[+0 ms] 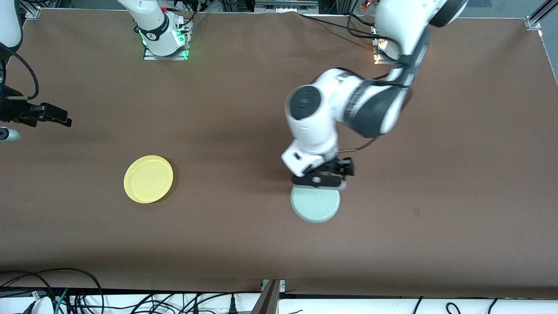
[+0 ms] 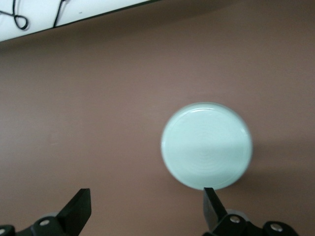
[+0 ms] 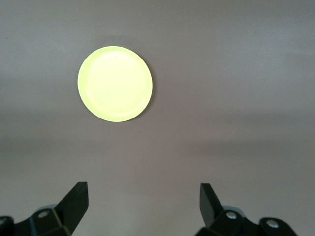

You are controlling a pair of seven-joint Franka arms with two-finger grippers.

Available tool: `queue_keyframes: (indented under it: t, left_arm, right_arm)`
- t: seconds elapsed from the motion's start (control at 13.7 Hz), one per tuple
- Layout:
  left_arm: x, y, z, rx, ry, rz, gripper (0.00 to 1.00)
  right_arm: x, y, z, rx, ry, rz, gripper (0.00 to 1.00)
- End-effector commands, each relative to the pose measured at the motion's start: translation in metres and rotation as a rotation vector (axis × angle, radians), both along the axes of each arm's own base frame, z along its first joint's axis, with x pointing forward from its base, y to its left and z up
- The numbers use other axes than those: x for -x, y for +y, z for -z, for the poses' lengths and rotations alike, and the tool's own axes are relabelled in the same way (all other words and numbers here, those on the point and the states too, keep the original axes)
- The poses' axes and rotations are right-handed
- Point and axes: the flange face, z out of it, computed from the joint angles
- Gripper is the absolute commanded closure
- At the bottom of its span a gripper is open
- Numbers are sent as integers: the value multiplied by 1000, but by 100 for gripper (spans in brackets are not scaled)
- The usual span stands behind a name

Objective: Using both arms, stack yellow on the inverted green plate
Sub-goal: 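Grasp the yellow plate rim with the right gripper while the left gripper withdraws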

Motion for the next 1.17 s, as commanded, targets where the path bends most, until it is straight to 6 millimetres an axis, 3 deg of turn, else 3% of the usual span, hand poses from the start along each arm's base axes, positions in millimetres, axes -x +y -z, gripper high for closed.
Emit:
queue_keyframes:
  t: [0.0, 0.15, 0.37, 0.51, 0.66, 0.73, 0.88, 0.95, 1.1]
  left_arm:
    - [2, 88, -38, 91, 96, 24, 0]
    - [1, 161, -62, 133, 112, -10, 0]
    - [9, 267, -78, 221, 149, -39, 0]
    - [21, 313, -88, 248, 148, -93, 0]
    - [39, 336, -98, 266, 148, -139, 0]
    - [49, 348, -103, 267, 146, -160, 0]
    - [64, 351, -101, 261, 162, -166, 0]
    - [63, 352, -96, 249, 169, -166, 0]
    - [54, 356, -90, 249, 173, -170, 0]
  right_arm:
    - [-21, -6, 44, 6, 32, 12, 0]
    - [-41, -7, 87, 10, 20, 12, 0]
    - [-69, -9, 180, 14, 16, 15, 3]
    - [-79, -20, 237, -9, -5, 57, 3]
    - [-82, -16, 279, -136, -3, 153, 3]
    - [-84, -15, 289, -147, -19, 168, 6]
    - [-87, -13, 312, -140, -41, 178, 20]
    - [-85, -12, 324, -141, -33, 183, 31]
    - [-84, -6, 332, -142, -20, 174, 65]
